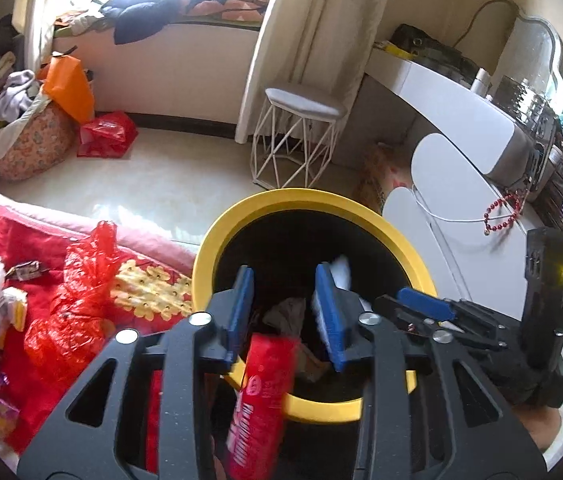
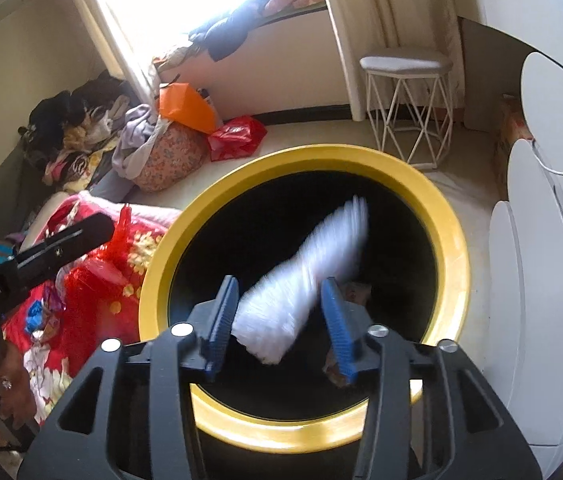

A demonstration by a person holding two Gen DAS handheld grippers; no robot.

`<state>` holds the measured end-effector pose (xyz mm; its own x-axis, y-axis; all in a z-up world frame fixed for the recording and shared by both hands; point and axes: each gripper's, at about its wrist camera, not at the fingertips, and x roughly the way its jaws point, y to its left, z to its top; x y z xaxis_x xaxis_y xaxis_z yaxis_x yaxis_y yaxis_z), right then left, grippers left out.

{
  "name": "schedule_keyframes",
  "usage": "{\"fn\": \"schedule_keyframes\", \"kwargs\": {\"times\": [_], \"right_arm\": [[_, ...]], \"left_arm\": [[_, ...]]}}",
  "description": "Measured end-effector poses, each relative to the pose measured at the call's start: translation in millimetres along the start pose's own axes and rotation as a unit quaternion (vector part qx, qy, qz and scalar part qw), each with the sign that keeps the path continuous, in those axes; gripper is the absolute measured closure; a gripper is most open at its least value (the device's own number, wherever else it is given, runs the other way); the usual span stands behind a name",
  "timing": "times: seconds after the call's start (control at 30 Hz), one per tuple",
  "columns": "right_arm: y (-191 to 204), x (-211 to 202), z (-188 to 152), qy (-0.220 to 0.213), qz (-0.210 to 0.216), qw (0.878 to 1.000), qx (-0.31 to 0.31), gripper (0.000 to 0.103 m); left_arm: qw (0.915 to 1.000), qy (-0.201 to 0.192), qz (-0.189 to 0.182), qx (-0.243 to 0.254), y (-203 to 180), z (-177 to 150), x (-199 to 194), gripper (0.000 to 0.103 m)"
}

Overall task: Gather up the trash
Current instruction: 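Carry the can and mesh sleeve over the bin and open both tools, then move both open tools back toward the remaining trash on the bed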

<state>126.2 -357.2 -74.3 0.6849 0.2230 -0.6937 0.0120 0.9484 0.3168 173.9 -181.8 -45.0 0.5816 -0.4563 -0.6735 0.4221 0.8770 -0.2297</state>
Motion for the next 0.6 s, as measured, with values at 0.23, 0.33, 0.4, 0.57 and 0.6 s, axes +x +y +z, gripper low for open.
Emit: {"fn": "schedule_keyframes", "kwargs": {"times": [0.23, 0.33, 0.4, 0.57, 0.6], "right_arm": [[5, -5, 0, -0.018, 0.004, 1.000, -0.006, 0.047], [8, -7, 1, -0.023, 0.005, 1.000, -0.011, 0.047], [11, -9, 1, -0.027, 0.008, 1.000, -0.012, 0.047], [21, -11, 0, -0.031, 0.014, 0.999, -0.027, 0.046], [24, -11, 0, -0.031, 0.015, 0.999, -0.032, 0.045]], "left_arm": [[0.9994, -0.025, 0.011, -0.022, 18, -7, -22, 0.058], [0.9987, -0.029, 0.016, -0.039, 28, -10, -29, 0.058], [0.9983, -0.034, 0.019, -0.042, 32, -12, -35, 0.058], [0.9980, -0.040, 0.024, -0.043, 37, -20, -48, 0.058], [0.9979, -0.040, 0.026, -0.043, 39, -21, -50, 0.058]]}}
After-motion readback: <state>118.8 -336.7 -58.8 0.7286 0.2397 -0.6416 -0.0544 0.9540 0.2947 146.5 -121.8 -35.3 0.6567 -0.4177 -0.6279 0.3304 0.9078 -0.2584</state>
